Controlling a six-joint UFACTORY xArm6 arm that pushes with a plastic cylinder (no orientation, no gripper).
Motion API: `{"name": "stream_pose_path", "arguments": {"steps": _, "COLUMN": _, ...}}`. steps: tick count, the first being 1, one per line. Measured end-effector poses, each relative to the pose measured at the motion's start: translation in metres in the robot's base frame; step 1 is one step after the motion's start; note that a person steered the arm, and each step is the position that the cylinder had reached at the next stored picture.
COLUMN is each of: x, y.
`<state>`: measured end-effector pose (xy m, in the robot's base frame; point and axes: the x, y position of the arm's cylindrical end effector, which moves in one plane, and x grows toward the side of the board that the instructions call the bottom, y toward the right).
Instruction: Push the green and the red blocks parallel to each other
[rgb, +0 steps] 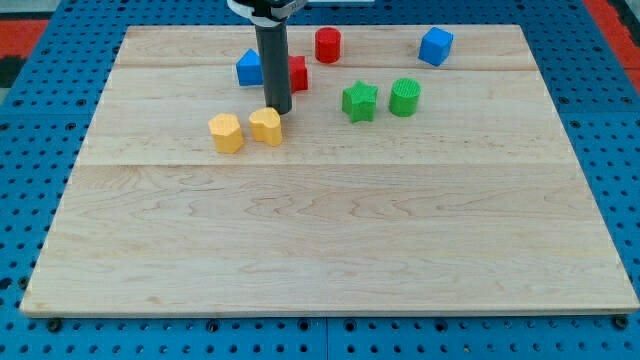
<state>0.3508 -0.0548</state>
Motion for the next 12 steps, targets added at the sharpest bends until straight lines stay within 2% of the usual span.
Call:
{"name": "stream_pose_path", "arguments": {"steps": 1, "x": -0.023, "y": 0.036}}
{"name": "stream_pose_path", "arguments": {"steps": 3, "x": -0.005, "y": 0.081}}
{"name": "stream_pose_path", "arguments": {"steps": 5, "x": -0.005, "y": 0.121}}
{"name": "stream_pose_path", "arguments": {"steps": 6, "x": -0.025, "y": 0.112}}
{"name": "stream_pose_path", "arguments": {"steps": 9, "x": -0.159, "y": 0.14}}
{"name": "stream_pose_path", "arguments": {"steps": 10, "x": -0.149, "y": 0.086}}
{"name": "stream_pose_path", "arguments": {"steps": 12, "x": -0.089, "y": 0.03}}
